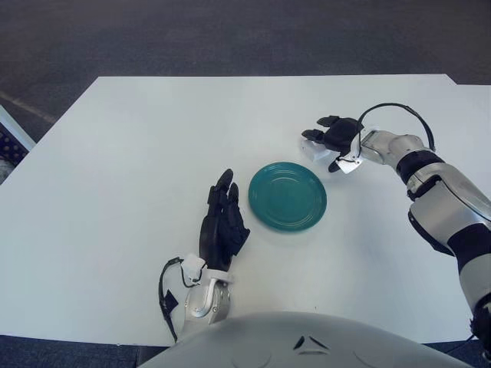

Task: Put the charger into the plate.

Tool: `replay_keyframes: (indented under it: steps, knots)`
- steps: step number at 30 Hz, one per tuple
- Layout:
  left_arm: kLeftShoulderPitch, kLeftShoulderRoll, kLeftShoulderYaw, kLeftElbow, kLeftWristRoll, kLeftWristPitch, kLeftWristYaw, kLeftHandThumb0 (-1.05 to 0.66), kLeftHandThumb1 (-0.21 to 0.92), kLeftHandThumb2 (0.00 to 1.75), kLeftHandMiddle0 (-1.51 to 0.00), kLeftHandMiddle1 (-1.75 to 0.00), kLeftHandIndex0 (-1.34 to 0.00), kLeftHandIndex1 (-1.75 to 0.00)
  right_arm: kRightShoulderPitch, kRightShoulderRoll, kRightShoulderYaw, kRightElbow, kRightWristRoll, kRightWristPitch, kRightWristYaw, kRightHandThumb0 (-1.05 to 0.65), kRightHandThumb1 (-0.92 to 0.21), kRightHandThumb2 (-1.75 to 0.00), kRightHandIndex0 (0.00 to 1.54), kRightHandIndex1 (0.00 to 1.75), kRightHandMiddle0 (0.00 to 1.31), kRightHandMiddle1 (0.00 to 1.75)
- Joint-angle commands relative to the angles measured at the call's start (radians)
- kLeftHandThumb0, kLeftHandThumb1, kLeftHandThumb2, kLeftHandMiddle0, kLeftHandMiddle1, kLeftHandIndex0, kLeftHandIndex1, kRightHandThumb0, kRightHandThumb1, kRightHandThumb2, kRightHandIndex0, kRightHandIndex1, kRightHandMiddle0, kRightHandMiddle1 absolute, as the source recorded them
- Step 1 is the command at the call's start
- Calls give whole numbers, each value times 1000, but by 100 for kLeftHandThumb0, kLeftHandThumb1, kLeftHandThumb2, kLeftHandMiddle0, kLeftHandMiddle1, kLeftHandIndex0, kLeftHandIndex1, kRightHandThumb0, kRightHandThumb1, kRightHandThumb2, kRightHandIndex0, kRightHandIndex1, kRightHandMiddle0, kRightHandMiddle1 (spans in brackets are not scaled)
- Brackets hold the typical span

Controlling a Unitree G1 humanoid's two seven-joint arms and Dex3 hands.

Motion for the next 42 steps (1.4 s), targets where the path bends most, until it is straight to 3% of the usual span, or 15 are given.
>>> replay_keyframes:
  steps: [1, 18, 27, 34, 42]
  knots:
    - [32, -60, -57, -38, 3, -22, 4, -85, 92, 74, -20, -2, 0, -59, 23, 12, -2, 10, 11, 17, 5, -74, -92, -53, 11, 1, 0, 6]
    - [88, -55, -74, -106, -33, -1, 6, -83, 92, 70, -22, -2, 0, -76, 71, 42, -48, 13, 81, 44, 46, -72, -92, -47, 15, 1, 0, 14]
    - [94, -53, -79, -114, -11, 2, 13, -82, 92, 69, -22, -1, 0, -76, 86, 42, -38, 16, 80, 45, 44, -71, -92, -52, 14, 0, 0, 10]
    - [96, -66, -80, -119, -48, 9, 14, -81, 92, 66, -24, -2, 0, -88, 91, 39, -8, 32, 49, 61, 20, -72, -92, -53, 13, 0, 0, 7]
    - [98, -53, -82, -128, -49, 24, 13, -80, 92, 66, -24, -1, 0, -81, 88, 32, 18, 46, 41, 72, -9, -74, -92, -52, 14, 1, 0, 10]
